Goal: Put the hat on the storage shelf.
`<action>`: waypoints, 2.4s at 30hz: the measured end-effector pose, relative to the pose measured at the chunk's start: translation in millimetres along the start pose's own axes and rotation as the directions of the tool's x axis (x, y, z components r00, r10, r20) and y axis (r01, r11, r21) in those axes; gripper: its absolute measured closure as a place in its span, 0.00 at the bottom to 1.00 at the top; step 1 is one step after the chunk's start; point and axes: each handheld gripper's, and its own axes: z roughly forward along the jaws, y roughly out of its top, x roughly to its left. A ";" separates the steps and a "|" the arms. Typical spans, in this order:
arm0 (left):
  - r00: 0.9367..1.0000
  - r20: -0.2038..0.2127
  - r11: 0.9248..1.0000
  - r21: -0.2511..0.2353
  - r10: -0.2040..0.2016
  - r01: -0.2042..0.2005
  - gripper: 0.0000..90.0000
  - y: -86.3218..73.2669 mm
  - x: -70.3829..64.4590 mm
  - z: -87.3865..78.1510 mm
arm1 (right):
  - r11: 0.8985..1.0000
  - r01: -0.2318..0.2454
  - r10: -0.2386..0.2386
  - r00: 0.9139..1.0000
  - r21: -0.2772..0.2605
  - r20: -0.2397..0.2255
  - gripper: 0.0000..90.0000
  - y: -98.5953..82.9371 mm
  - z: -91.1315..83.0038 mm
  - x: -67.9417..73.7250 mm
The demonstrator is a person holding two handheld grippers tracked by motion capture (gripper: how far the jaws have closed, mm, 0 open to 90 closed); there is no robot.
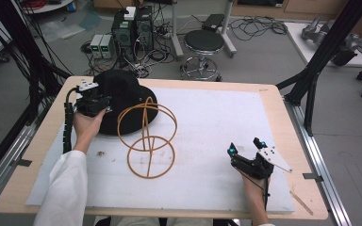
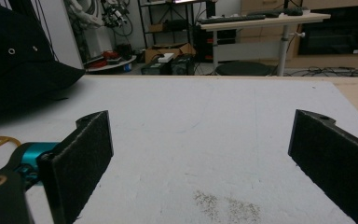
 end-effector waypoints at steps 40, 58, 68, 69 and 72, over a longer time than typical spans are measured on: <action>0.990 0.137 0.820 -0.566 -0.007 0.085 0.95 57.7 -1.0 -141.6 | 0.999 0.028 -0.028 1.000 -0.023 0.000 0.06 3.0 1.2 6.7; 0.947 0.313 0.787 -0.601 0.073 0.137 0.95 70.1 -26.4 -172.6 | 0.999 0.026 -0.026 1.000 -0.025 -0.002 0.06 3.7 0.0 9.6; 0.893 0.426 0.797 -0.585 0.145 0.150 0.95 71.9 -48.0 -186.1 | 0.999 0.028 -0.028 1.000 -0.021 -0.002 0.06 3.8 -0.4 9.5; 0.893 0.426 0.797 -0.585 0.145 0.150 0.95 71.9 -48.0 -186.1 | 0.999 0.028 -0.028 1.000 -0.022 -0.003 0.06 3.8 -0.5 9.6; 0.884 0.436 0.801 -0.584 0.171 0.133 0.95 72.0 -56.7 -188.4 | 0.999 0.033 -0.033 0.999 -0.028 0.001 0.06 4.0 -0.5 8.8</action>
